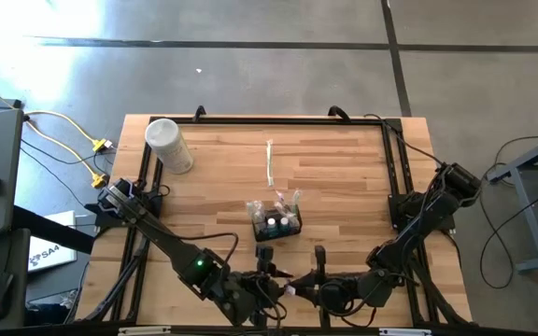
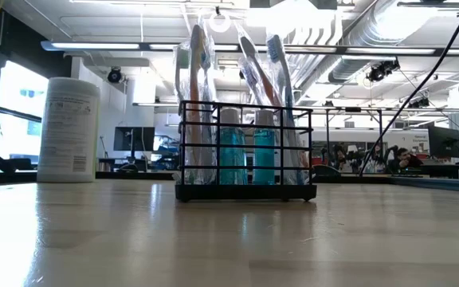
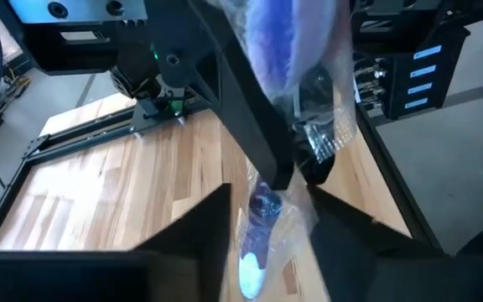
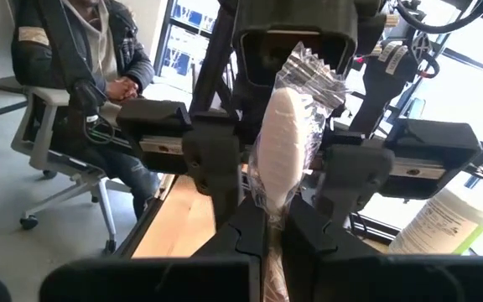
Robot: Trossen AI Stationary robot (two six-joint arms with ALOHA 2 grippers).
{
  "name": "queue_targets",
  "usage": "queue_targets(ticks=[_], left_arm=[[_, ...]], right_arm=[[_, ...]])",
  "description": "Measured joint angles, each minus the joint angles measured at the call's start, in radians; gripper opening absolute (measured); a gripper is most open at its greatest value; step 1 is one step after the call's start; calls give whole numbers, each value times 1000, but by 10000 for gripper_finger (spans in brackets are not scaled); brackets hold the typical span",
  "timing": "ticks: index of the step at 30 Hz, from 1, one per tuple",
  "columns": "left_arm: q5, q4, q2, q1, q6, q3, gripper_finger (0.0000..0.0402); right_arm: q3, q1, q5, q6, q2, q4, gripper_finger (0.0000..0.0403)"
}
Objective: Pick & Place toothbrushing station
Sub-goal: Put the purple toothbrush into the black wire organizer
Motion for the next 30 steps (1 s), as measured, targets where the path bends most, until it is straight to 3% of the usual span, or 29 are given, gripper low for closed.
queue_targets(ticks=[6, 9, 17, 20, 26, 30], left_arm=[[1, 1, 2, 0, 26, 0, 31], [2, -1, 2, 0, 26, 0, 24], [9, -23, 3, -1, 24, 0, 8], [-19, -55, 2, -12, 1, 0, 8], [-154, -147, -14, -57, -25, 0, 8], [-301, -322, -61, -110, -143, 0, 8]], right_arm=[[0, -1, 6, 11, 1, -8, 8], [0, -6, -2, 52, 1, -11, 23], [0, 3, 23, 42, 1, -12, 133], [0, 33, 118, -6, 0, -4, 175], [0, 87, 415, -64, -1, 4, 246], [0, 105, 472, -63, -2, -4, 270]])
